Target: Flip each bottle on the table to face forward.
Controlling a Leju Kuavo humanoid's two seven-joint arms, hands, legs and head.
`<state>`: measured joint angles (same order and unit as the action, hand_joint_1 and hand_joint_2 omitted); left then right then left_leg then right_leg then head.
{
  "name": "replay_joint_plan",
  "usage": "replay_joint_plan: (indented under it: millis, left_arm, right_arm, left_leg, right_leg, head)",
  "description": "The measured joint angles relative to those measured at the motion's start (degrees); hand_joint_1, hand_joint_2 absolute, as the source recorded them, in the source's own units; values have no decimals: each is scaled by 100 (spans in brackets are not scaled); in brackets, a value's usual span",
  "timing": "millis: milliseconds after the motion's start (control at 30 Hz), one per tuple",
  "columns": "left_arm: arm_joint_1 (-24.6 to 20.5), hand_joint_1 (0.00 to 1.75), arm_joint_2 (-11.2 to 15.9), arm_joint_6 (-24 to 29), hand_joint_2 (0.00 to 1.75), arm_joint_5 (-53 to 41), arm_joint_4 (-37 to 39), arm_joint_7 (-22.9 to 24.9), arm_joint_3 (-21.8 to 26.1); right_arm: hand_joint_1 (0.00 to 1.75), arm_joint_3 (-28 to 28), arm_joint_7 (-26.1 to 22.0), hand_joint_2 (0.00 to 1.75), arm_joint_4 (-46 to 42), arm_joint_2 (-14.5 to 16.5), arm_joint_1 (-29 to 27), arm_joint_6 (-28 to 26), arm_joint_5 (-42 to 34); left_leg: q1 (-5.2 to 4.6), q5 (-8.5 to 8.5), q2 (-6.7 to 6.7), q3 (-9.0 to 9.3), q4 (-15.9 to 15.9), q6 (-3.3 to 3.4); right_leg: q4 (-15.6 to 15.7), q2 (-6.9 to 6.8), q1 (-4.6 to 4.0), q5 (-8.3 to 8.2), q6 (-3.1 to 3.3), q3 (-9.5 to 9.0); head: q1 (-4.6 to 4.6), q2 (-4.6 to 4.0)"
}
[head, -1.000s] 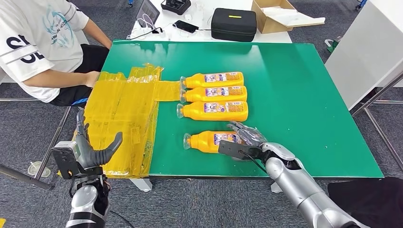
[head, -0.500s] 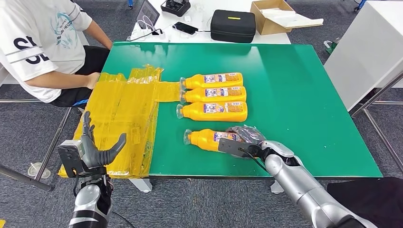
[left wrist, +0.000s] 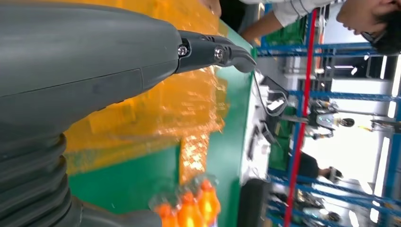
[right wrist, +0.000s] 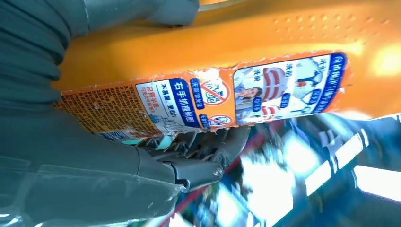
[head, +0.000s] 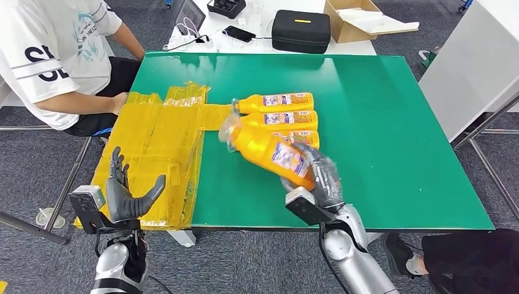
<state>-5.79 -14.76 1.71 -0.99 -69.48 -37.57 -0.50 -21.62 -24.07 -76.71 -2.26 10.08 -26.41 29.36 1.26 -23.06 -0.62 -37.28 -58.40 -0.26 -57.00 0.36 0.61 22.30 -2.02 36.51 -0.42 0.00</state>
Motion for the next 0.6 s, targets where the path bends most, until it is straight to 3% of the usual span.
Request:
replay_joint_plan:
  millis: [233,367,600]
  left_arm:
    - [-75,0,-36,-863,175,1268,-240,555,-463]
    - [-103,0,-27,-1308,175,1775,-311,764,-686]
    - [-86,0,28,-2062,175,2357,-370,989,-1009]
  right_arm:
    - [175,771,-1392,175,-968,696,-548,-1125,-547]
    - [175,1012,-1564,175,-1158,877,-746,-1150,-817]
    - [175,1074,-1573,175,-846,1076,-915,-659,-1139]
  left_leg:
    - [-9,-2,0,-8,0,3]
    - [-9,-4,1,-7,0,3]
    - [-5,-4,2,-7,1,2]
  right_leg:
    - [1,0,10,0,-2,4]
    - [2,1,10,-1,-3,5]
    - [1,1,4,-1,-2,6]
  head:
    - [1,0]
    - [0,0]
    - [-1,0]
